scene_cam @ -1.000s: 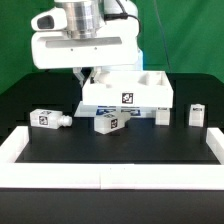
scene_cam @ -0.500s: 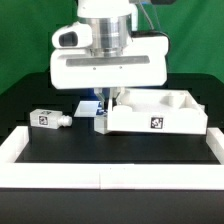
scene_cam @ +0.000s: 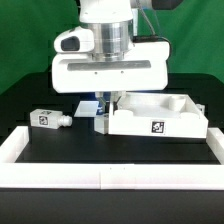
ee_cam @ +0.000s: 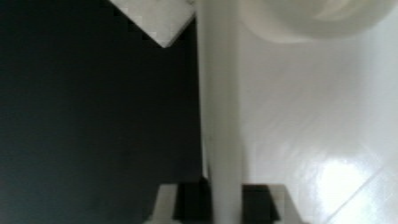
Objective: Assemble one leg
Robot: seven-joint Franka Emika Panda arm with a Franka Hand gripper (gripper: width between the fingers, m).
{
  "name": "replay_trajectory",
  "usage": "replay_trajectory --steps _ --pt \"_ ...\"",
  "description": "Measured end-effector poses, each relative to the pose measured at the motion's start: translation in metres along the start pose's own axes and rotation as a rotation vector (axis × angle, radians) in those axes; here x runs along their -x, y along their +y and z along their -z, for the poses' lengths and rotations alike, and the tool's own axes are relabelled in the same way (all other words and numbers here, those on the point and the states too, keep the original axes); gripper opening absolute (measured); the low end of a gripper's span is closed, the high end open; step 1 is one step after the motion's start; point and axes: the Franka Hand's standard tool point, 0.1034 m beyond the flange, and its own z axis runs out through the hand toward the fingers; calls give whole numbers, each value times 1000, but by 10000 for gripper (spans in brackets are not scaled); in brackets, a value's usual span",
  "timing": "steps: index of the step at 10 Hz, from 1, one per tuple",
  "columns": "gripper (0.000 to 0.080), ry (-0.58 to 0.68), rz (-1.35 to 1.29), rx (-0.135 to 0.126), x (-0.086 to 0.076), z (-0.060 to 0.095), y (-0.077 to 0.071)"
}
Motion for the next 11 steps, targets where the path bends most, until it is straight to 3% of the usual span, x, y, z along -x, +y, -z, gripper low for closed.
replay_trajectory --steps 2,5,6,11 --pt "55 -8 -2 8 -8 -10 -3" --pt "55 -4 -4 18 -58 -29 -14" --pt "55 -1 -14 17 -63 -32 -21" --pt "55 -9 -15 18 -61 -37 -20"
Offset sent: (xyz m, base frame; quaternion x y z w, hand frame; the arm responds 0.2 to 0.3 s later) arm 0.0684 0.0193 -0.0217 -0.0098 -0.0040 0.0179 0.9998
